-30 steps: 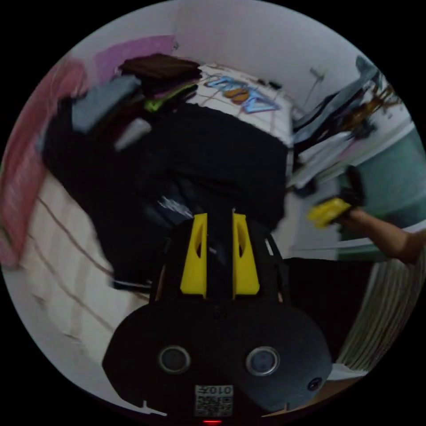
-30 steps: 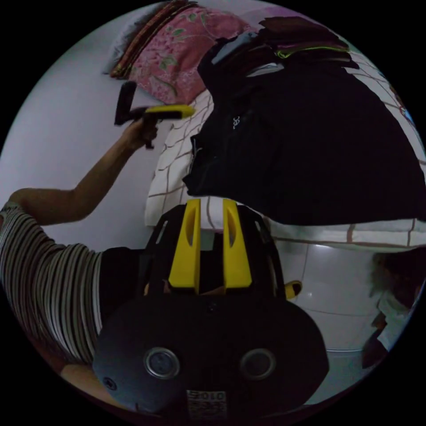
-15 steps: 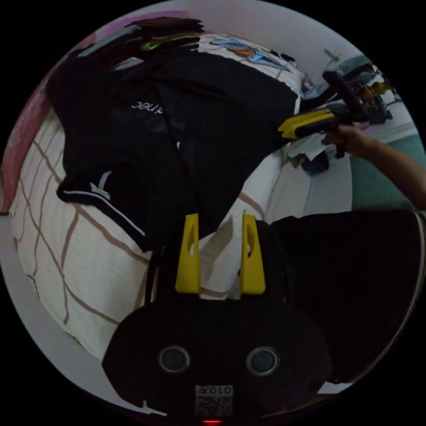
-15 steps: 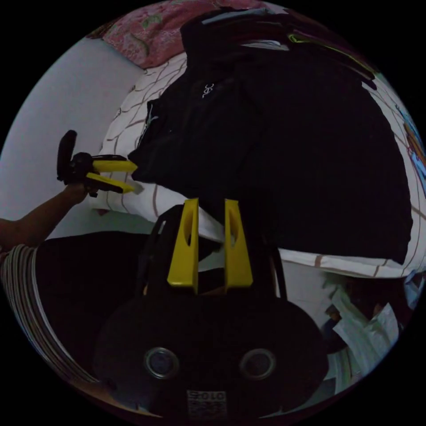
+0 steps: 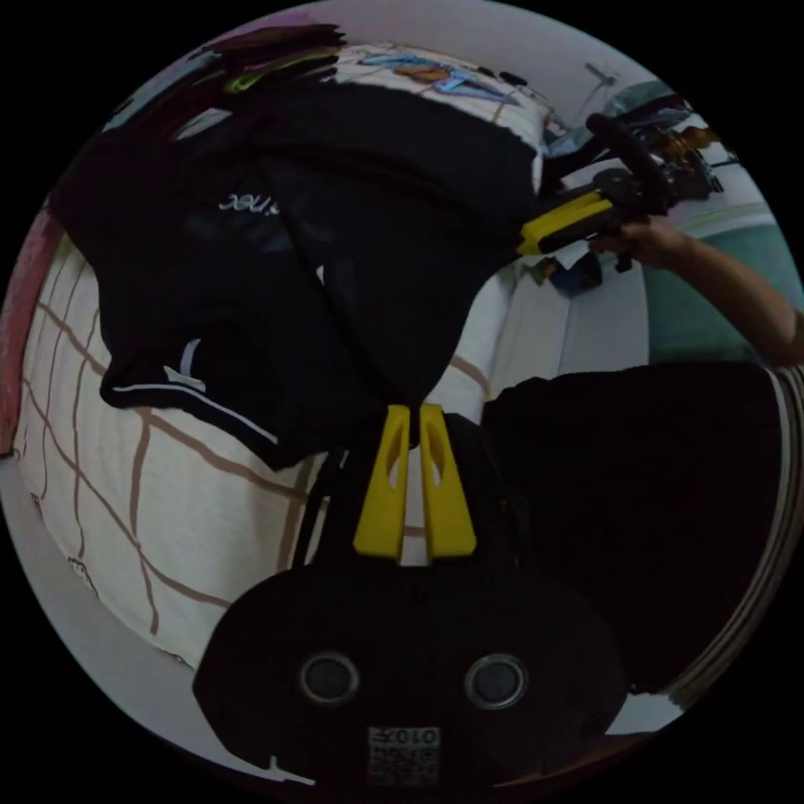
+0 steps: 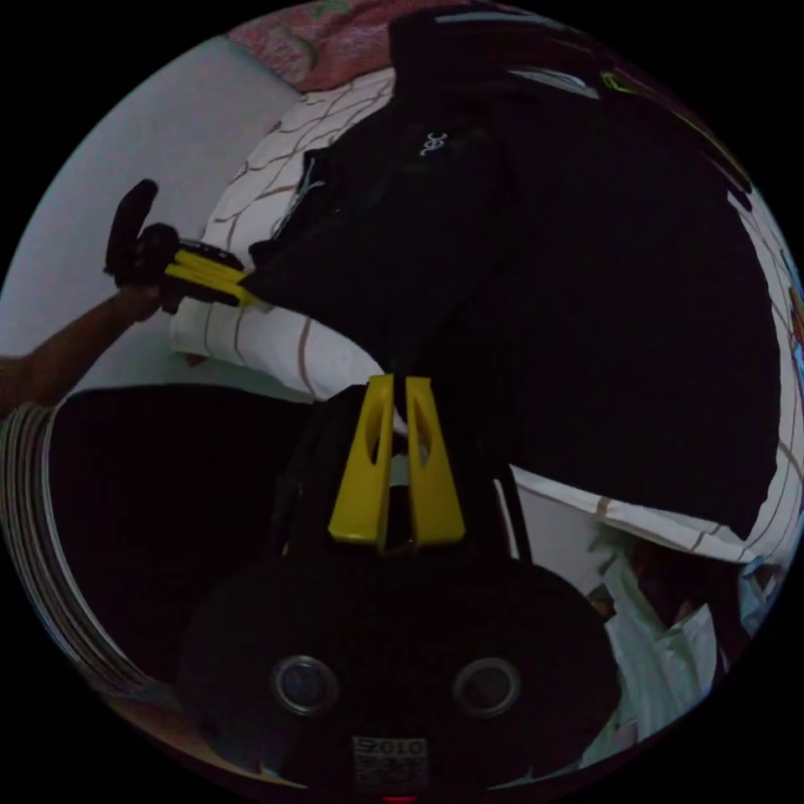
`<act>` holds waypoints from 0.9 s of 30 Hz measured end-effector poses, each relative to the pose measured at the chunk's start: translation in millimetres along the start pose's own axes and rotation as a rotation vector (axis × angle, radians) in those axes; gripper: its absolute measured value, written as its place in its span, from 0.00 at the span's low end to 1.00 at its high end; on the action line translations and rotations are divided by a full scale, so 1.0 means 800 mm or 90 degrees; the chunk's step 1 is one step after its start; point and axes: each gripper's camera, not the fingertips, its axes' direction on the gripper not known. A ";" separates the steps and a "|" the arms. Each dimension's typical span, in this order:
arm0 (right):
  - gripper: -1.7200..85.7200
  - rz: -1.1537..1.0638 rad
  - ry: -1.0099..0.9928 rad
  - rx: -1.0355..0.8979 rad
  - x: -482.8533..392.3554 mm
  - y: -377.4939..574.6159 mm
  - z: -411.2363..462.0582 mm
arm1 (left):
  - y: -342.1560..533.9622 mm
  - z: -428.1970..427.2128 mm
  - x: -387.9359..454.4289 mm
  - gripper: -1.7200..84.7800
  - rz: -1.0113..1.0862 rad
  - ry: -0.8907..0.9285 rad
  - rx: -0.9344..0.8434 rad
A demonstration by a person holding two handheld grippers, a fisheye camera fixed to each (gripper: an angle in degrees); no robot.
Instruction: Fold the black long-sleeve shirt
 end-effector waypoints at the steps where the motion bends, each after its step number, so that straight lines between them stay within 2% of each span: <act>1: 0.07 -0.007 0.005 0.005 -0.005 0.009 -0.007 | 0.006 -0.004 -0.004 0.02 0.009 0.021 0.002; 8: 0.07 0.038 -0.013 -0.024 -0.017 0.023 0.010 | 0.032 0.040 -0.041 0.02 -0.040 0.064 -0.002; 11: 0.07 0.015 0.041 -0.053 -0.037 0.018 0.019 | 0.045 0.038 -0.036 0.02 0.005 0.013 0.044; 15: 0.07 -0.050 0.093 -0.012 -0.064 0.031 0.000 | 0.065 0.031 -0.035 0.03 0.051 -0.025 0.075; 18: 0.07 0.003 0.024 0.007 -0.051 0.043 -0.007 | 0.074 0.040 -0.058 0.03 0.021 0.021 0.051; 21: 0.08 0.062 -0.047 0.011 -0.035 0.050 -0.020 | 0.079 0.029 -0.076 0.05 -0.006 0.047 0.079; 27: 0.09 0.078 -0.015 0.063 -0.047 0.038 -0.054 | 0.059 -0.005 -0.090 0.06 -0.002 0.018 0.122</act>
